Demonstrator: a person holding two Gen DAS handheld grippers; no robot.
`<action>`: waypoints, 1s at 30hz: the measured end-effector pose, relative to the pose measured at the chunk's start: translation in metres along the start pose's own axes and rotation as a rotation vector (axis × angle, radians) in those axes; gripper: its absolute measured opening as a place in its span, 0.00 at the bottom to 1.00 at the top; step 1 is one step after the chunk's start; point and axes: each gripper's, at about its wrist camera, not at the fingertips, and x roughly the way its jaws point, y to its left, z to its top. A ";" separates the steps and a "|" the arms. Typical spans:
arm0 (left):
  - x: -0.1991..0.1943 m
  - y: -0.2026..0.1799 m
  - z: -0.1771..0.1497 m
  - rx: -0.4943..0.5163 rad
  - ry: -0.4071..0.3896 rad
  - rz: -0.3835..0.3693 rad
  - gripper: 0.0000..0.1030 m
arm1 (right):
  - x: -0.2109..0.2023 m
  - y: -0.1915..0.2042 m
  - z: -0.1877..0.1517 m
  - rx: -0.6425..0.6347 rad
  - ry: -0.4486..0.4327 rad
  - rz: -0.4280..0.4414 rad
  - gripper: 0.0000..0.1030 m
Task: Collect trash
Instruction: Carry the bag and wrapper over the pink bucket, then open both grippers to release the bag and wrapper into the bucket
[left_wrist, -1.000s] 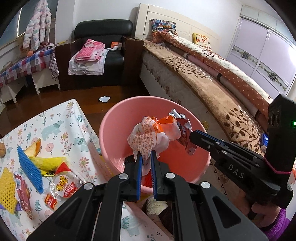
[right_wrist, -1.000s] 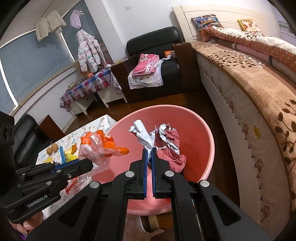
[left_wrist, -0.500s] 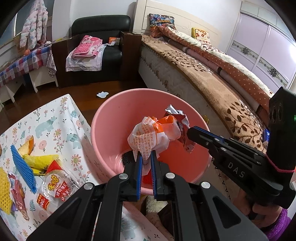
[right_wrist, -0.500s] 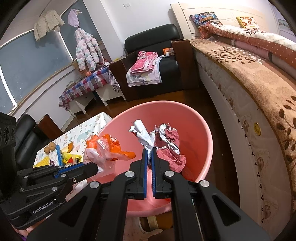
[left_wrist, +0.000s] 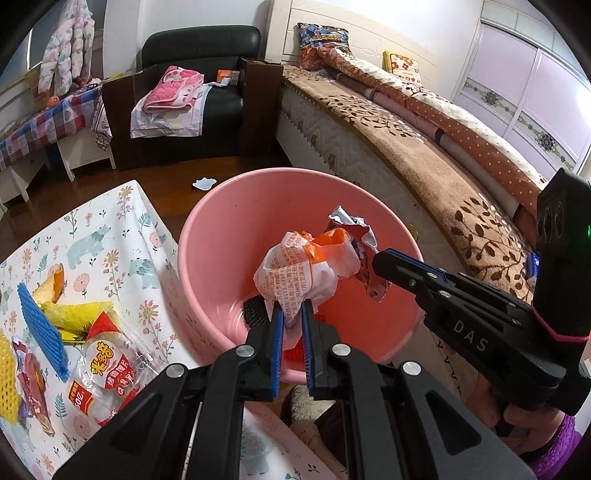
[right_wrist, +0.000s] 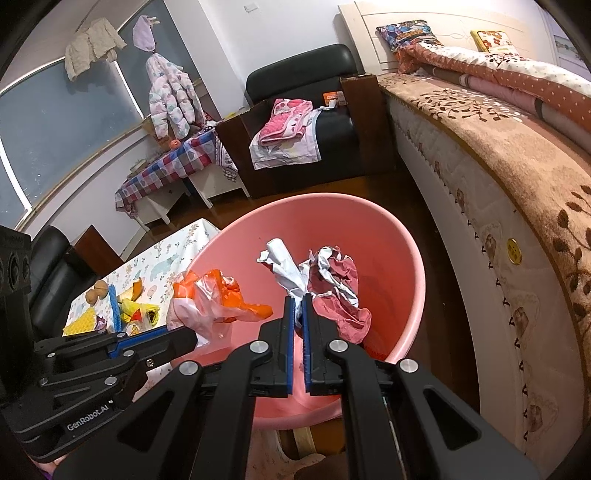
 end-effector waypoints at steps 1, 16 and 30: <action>0.000 0.001 0.000 -0.005 -0.001 0.001 0.11 | 0.001 0.000 0.000 0.002 0.001 -0.002 0.04; -0.020 0.008 -0.001 -0.026 -0.041 -0.012 0.33 | -0.008 0.006 0.001 0.011 -0.011 -0.006 0.30; -0.063 0.021 -0.013 -0.047 -0.096 0.024 0.33 | -0.034 0.031 0.000 -0.046 -0.046 0.011 0.31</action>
